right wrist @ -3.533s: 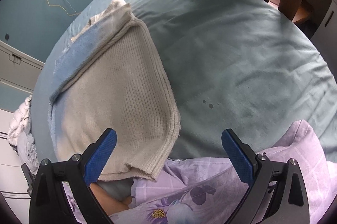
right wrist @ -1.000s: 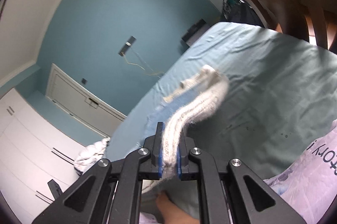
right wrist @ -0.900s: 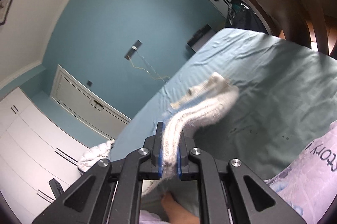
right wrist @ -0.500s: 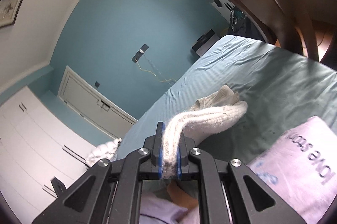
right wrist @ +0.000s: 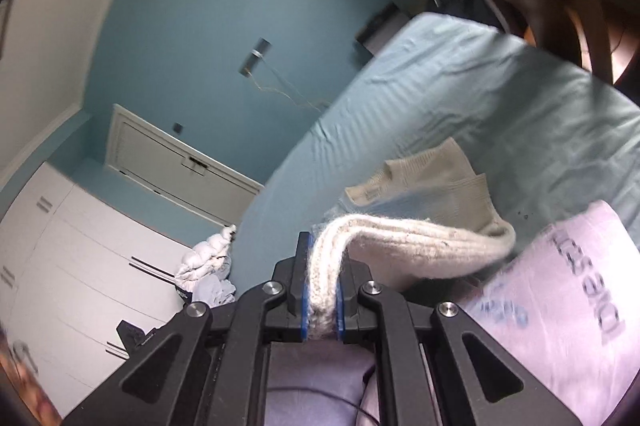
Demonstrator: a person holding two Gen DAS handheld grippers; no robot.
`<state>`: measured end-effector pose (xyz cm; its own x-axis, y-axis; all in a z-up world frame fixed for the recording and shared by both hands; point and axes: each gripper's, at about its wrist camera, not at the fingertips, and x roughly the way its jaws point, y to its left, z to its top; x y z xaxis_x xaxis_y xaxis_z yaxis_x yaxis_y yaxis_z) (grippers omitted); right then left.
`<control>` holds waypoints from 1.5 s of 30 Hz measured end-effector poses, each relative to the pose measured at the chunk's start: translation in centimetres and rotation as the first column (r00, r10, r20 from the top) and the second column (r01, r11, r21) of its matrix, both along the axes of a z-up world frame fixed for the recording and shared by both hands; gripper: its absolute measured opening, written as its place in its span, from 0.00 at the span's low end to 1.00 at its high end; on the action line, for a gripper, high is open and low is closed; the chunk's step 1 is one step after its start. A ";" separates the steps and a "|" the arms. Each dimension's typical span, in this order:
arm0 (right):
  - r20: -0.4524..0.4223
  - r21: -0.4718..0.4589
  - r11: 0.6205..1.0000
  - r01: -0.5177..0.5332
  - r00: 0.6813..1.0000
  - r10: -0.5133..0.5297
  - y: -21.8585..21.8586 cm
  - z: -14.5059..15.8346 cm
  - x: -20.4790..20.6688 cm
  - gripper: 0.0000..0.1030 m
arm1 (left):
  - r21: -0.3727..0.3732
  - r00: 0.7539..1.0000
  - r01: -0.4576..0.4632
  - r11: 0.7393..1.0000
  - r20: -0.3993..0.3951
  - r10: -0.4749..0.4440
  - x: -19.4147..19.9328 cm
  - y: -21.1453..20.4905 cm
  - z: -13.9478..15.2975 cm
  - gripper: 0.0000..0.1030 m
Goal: Fold small clothes
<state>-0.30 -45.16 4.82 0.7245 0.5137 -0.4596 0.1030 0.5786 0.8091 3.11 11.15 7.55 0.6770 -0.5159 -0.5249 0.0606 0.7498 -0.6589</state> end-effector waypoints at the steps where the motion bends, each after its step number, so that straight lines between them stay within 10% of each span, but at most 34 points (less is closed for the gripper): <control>1: -0.011 0.004 1.000 -0.004 1.000 0.004 -0.4 -0.2 2.2 0.05 | -0.007 1.000 0.002 1.000 -0.006 -0.002 1.8 -0.3 -0.3 0.08; 11: -0.183 0.003 0.999 0.038 0.982 -0.037 -1.5 -6.2 24.3 0.05 | 0.017 0.979 -0.115 0.993 -0.166 0.116 26.0 -3.7 -6.3 0.08; 21: -0.495 -0.034 0.995 0.094 0.863 -0.098 -2.8 -21.2 37.9 0.05 | 0.145 0.912 -0.094 0.985 -0.383 0.144 39.6 -8.7 -21.6 0.08; 26: -0.580 -0.051 0.997 0.066 0.810 -0.083 -2.6 -25.8 39.8 0.09 | 0.146 0.884 -0.103 0.984 -0.439 0.158 40.5 -8.7 -26.8 0.18; 29: -0.589 -0.011 1.000 0.026 0.808 -0.027 -2.9 -26.8 40.1 0.18 | 0.227 0.877 -0.063 0.972 -0.452 0.163 40.5 -8.6 -27.2 1.00; 32: -0.538 0.037 0.999 0.009 0.843 0.012 -4.2 -25.4 39.4 0.30 | 0.292 0.924 -0.076 0.953 -0.339 0.177 39.5 -7.9 -24.7 0.99; 36: -0.430 -0.106 0.994 -0.003 0.902 -0.043 -6.7 -19.9 36.2 0.85 | 0.344 0.942 -0.069 0.936 -0.285 0.174 37.2 -6.9 -21.3 1.00; 40: -0.417 -0.307 0.949 -0.076 0.907 -0.062 -7.1 -17.6 31.0 0.88 | 0.410 0.969 0.002 0.912 -0.225 0.100 31.2 -7.5 -18.8 1.00; 45: -0.494 -0.361 0.904 -0.230 0.869 0.024 -4.8 -21.5 26.7 0.83 | 0.493 0.974 0.125 0.861 -0.228 -0.010 24.3 -10.5 -20.7 1.00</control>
